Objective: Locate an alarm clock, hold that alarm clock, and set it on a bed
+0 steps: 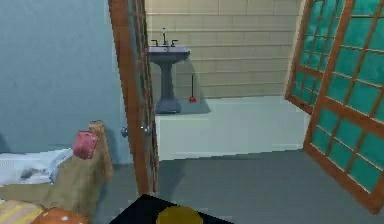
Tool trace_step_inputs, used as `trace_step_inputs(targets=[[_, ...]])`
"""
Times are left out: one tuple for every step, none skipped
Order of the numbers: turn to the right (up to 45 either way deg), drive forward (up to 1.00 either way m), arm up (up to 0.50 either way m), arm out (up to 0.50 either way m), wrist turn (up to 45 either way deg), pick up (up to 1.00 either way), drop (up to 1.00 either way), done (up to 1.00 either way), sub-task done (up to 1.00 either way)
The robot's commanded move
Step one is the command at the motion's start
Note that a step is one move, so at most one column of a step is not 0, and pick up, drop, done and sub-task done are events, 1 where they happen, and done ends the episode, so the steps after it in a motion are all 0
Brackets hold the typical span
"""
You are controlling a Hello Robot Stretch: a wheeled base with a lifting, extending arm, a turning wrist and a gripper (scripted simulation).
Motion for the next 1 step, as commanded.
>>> trace_step_inputs(targets=[[-27.0,0.00,0.00,0.00,0.0,0.00,0.00,0.00,0.00]])
